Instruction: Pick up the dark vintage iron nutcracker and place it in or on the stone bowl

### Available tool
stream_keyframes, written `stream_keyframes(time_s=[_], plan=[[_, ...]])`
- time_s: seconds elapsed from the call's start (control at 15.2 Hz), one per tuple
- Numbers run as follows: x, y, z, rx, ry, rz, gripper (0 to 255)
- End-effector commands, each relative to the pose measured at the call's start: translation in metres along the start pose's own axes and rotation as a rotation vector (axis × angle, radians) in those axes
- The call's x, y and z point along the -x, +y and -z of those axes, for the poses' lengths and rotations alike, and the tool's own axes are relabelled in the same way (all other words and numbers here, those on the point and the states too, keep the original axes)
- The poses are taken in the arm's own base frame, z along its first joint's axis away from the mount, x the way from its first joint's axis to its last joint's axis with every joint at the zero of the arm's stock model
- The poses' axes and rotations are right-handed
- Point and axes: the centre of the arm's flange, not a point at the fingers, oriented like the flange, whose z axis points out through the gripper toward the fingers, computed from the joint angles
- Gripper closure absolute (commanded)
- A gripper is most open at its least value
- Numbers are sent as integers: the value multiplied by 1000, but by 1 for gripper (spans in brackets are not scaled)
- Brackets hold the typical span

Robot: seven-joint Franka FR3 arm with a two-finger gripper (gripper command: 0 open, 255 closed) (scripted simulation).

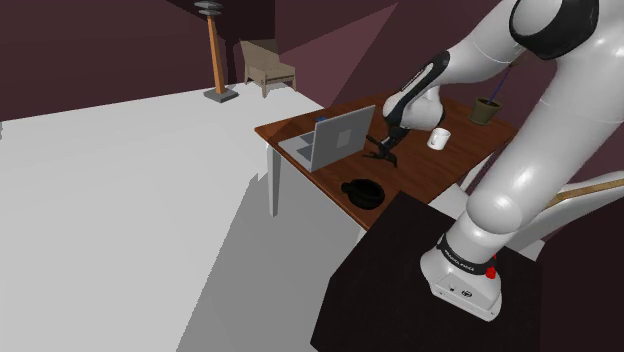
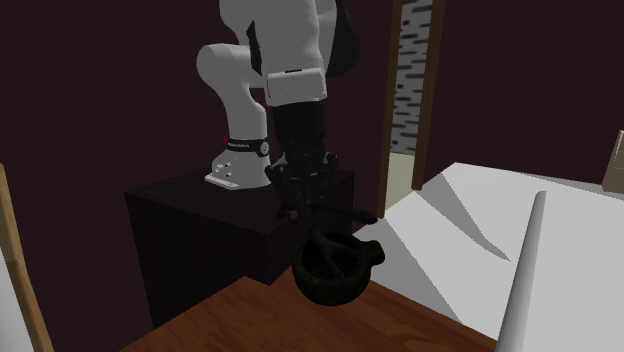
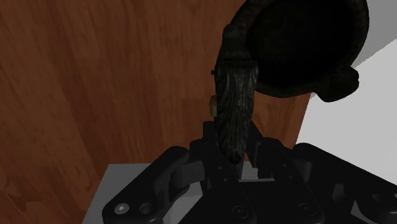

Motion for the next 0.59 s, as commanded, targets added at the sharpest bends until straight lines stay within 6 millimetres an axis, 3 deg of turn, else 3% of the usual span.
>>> stream_keyframes(time_s=[0.0,0.4,0.53], plan=[[10,-24,0,1,0,-1,255],[41,-96,9,1,0,-1,255],[47,-106,5,1,0,-1,255]])
